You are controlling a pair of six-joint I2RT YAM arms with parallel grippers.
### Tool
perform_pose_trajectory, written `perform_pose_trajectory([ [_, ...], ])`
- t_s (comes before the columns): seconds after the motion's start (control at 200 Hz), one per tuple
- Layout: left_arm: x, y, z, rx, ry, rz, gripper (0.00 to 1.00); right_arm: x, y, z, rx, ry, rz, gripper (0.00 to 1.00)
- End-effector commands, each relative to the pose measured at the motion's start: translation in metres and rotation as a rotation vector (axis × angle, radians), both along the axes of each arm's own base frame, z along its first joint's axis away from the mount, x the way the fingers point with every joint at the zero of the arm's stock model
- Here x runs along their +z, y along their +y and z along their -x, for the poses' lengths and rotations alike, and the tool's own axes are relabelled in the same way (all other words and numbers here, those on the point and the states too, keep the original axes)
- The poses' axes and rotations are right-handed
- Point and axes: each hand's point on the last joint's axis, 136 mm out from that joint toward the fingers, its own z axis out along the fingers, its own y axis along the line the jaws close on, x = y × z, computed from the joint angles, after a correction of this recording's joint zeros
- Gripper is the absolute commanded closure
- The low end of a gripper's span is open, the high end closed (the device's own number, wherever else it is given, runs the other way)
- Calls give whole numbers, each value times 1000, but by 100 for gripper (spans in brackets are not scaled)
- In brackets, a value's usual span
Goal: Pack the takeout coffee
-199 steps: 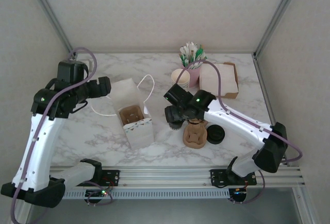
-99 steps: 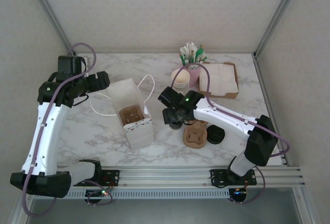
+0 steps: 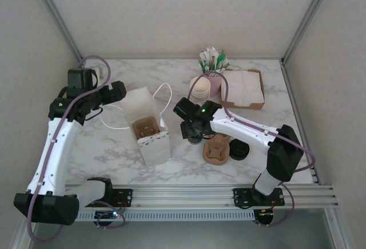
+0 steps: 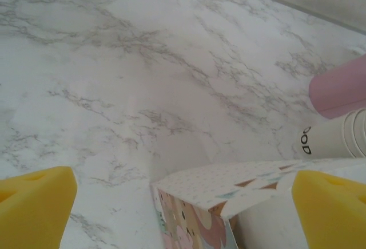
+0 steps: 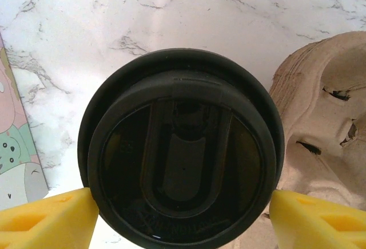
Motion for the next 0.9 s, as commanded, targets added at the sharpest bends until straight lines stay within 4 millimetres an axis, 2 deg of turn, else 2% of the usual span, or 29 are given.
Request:
perform_pose_trajectory([
  [0.0,1,19,-7,102,-36,12,4,1,1,-9,-27,-21,0,23],
  [0.28,2,29,-11,160,-78,101,6,-4,2,-11,-31,-17,15,22],
  [0.521,-2,56,-7,323,-89,147,11,-5,2,-14,-34,-24,26,21],
  [0.696,-36,78,7,511,11,151,14,2,4,-15,-32,-32,9,19],
  [0.896,-94,79,24,651,121,254,15,9,6,-18,-27,-50,-6,17],
])
